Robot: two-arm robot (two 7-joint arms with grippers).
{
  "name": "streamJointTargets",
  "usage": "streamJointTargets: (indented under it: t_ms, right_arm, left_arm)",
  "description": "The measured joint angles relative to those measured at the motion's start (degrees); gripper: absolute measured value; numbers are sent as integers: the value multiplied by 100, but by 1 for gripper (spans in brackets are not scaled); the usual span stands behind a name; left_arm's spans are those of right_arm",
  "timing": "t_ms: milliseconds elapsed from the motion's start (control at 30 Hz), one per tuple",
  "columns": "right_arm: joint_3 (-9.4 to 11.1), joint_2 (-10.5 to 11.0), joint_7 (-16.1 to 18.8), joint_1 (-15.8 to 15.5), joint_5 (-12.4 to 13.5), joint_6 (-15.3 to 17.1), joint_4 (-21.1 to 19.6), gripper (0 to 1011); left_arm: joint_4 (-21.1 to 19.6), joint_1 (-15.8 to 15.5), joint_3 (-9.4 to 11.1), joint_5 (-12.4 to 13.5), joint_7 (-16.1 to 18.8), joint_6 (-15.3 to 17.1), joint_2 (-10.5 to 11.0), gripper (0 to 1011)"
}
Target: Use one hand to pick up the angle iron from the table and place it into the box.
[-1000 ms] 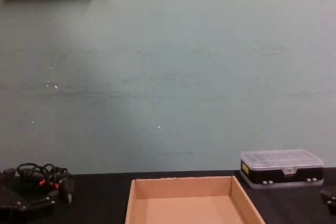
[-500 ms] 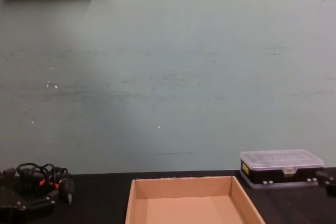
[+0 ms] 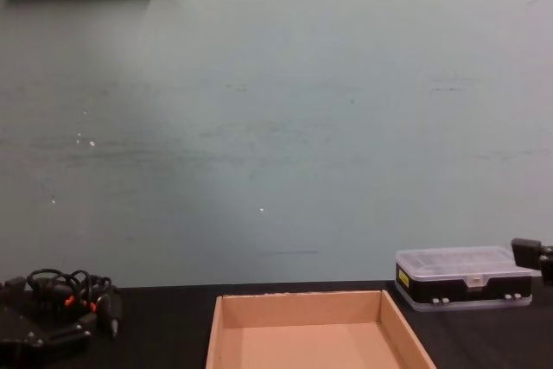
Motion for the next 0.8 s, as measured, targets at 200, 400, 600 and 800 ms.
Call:
streamJointTargets:
  t_ms: [200,400,600,800]
  right_arm:
    - [-30,233,871,45,386,284,-173,1000]
    - [-260,373,1512,206,435,657,-181,1000]
    - [-481,370,1823,331,297,1042,-33,1000]
    - [-671,251,2027,476,225,1291,232,1000]
  left_arm:
    - [0,0,0,0,0,0,0,1011]
    - [0,0,0,0,0,0,0,1011]
    - [0,0,0,0,0,0,0,1011]
    - [0,0,0,0,0,0,0,1012]
